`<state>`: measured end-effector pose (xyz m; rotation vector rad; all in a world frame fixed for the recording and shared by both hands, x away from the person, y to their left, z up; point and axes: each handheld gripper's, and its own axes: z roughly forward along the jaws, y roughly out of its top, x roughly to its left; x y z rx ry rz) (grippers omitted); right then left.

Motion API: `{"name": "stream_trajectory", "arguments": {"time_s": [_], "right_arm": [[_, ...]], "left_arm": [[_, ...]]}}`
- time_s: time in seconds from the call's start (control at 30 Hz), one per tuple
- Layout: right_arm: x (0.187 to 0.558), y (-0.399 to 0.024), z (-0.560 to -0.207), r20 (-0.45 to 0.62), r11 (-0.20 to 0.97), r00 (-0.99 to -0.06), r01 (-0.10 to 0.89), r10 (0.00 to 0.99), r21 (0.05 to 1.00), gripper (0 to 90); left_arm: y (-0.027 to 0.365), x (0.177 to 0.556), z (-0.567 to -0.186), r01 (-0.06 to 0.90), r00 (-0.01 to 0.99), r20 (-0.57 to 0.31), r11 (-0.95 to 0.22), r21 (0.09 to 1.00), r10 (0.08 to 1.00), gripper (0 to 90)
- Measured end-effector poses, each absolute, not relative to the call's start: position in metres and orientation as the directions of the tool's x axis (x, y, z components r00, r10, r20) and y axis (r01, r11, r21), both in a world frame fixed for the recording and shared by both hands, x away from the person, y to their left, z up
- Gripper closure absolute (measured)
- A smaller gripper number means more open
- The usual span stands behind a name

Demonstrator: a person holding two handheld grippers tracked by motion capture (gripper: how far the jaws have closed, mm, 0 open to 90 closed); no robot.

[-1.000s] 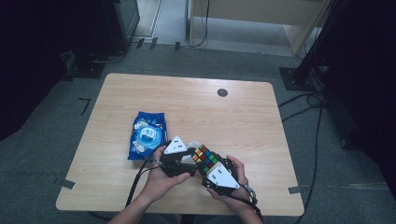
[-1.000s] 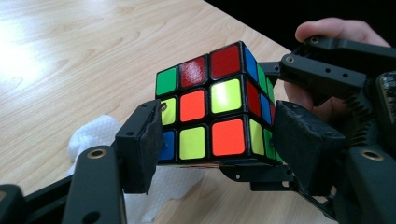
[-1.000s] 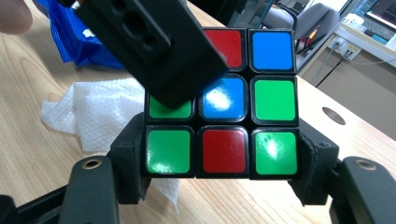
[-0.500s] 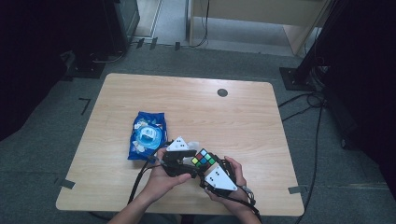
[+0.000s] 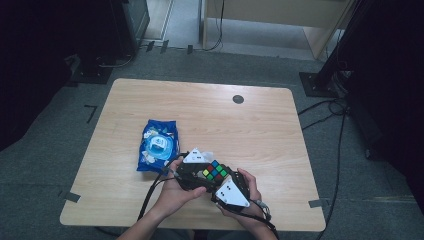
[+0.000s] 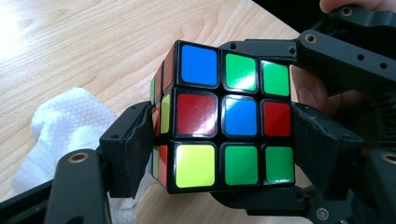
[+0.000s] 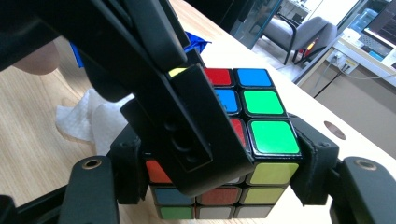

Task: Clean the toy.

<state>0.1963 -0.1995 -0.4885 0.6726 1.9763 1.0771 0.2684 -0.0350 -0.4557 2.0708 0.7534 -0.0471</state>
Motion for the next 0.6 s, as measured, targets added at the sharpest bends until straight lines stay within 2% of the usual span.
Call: {"name": "stream_trajectory", "arguments": {"time_s": [0.1,0.23,0.5,0.6], "right_arm": [[0.1965,-0.2000,-0.4893,-0.380,0.506,-0.558,0.086,0.738,0.858,34.9],[0.1952,-0.2000,-0.4881,-0.383,0.505,-0.557,0.076,0.737,0.860,35.0],[0.1936,-0.1962,-0.4893,-0.409,0.526,-0.557,0.058,0.722,0.849,35.0],[0.1923,-0.1948,-0.4877,-0.417,0.529,-0.556,0.048,0.719,0.847,35.0]], "left_arm": [[-0.0320,0.2694,-0.4550,0.529,0.818,-0.325,-0.399,0.749,0.474,34.3],[-0.0306,0.2711,-0.4555,0.538,0.817,-0.347,-0.394,0.745,0.460,34.2],[-0.0386,0.2703,-0.4614,0.558,0.807,-0.339,-0.436,0.706,0.483,33.2],[-0.0384,0.2692,-0.4611,0.551,0.809,-0.335,-0.426,0.718,0.482,33.6]]}}
